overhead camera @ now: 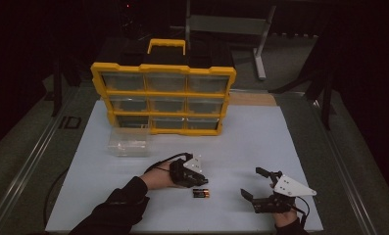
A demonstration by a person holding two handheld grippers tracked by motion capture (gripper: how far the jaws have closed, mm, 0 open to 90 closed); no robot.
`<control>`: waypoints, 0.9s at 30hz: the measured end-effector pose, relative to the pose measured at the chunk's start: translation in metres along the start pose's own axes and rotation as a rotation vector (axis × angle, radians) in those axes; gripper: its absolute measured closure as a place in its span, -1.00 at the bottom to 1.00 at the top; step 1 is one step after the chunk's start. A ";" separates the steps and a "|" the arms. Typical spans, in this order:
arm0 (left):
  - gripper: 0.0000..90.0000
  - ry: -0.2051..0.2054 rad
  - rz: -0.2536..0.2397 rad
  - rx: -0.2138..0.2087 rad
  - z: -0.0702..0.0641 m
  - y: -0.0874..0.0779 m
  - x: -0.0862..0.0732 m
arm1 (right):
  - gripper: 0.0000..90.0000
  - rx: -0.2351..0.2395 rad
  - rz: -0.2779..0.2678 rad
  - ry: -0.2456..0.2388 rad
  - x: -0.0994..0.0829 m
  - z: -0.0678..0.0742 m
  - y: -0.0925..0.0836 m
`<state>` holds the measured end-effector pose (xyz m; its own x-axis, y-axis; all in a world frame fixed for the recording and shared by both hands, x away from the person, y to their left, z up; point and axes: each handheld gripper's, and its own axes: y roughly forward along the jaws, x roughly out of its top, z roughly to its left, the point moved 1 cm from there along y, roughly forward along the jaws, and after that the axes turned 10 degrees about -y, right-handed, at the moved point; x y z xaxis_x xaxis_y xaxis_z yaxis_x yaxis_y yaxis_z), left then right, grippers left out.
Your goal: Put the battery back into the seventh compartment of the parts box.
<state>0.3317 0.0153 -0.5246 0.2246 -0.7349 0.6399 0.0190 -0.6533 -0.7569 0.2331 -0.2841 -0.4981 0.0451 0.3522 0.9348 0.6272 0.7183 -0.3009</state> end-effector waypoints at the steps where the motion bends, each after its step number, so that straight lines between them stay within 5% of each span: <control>1: 0.67 -0.001 0.005 -0.005 0.001 0.000 0.000 | -0.80 -0.001 0.000 -0.003 0.000 0.000 0.000; 15: 0.69 0.013 0.016 -0.025 0.004 -0.002 0.003 | -0.80 0.001 0.002 -0.005 0.000 0.000 0.001; 27: 0.69 0.036 -0.013 0.001 0.004 -0.035 0.018 | -0.80 -0.001 -0.001 0.002 0.000 0.000 0.000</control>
<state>0.3392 0.0254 -0.4870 0.1891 -0.7324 0.6541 0.0226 -0.6627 -0.7485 0.2330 -0.2842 -0.4982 0.0464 0.3499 0.9356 0.6278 0.7184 -0.2998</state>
